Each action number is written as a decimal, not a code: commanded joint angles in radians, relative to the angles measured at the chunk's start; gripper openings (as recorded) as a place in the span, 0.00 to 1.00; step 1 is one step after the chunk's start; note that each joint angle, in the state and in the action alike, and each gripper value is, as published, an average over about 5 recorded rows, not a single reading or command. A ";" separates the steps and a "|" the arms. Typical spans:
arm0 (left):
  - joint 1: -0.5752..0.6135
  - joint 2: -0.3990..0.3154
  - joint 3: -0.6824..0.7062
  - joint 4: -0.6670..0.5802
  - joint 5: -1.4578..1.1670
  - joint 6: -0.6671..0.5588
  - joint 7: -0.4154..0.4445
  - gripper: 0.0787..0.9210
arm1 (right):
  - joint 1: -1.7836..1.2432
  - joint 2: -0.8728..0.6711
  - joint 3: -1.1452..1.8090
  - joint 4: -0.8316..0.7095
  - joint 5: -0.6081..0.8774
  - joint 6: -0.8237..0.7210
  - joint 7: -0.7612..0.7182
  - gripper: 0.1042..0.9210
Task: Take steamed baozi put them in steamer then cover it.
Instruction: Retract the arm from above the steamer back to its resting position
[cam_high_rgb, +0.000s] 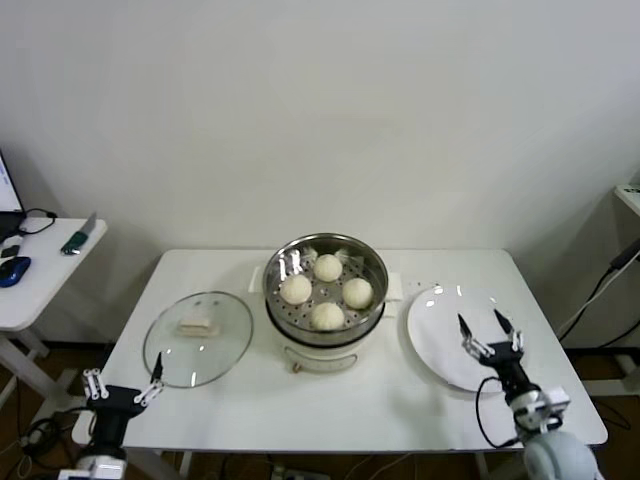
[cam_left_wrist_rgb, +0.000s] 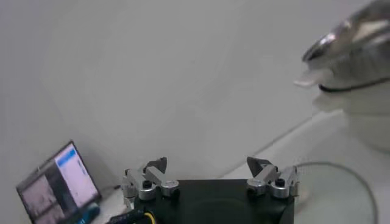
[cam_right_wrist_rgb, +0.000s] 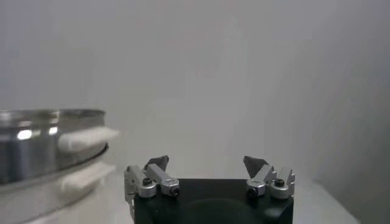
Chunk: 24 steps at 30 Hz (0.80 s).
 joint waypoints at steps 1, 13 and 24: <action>-0.021 0.057 0.025 0.037 0.412 0.021 -0.134 0.88 | -0.147 0.156 0.015 -0.037 -0.077 0.095 -0.011 0.88; -0.171 0.069 0.074 0.294 0.767 0.056 -0.283 0.88 | -0.166 0.194 -0.008 -0.043 -0.086 0.138 -0.009 0.88; -0.237 0.052 0.110 0.393 0.832 0.050 -0.286 0.88 | -0.171 0.193 0.014 0.029 -0.068 0.096 -0.001 0.88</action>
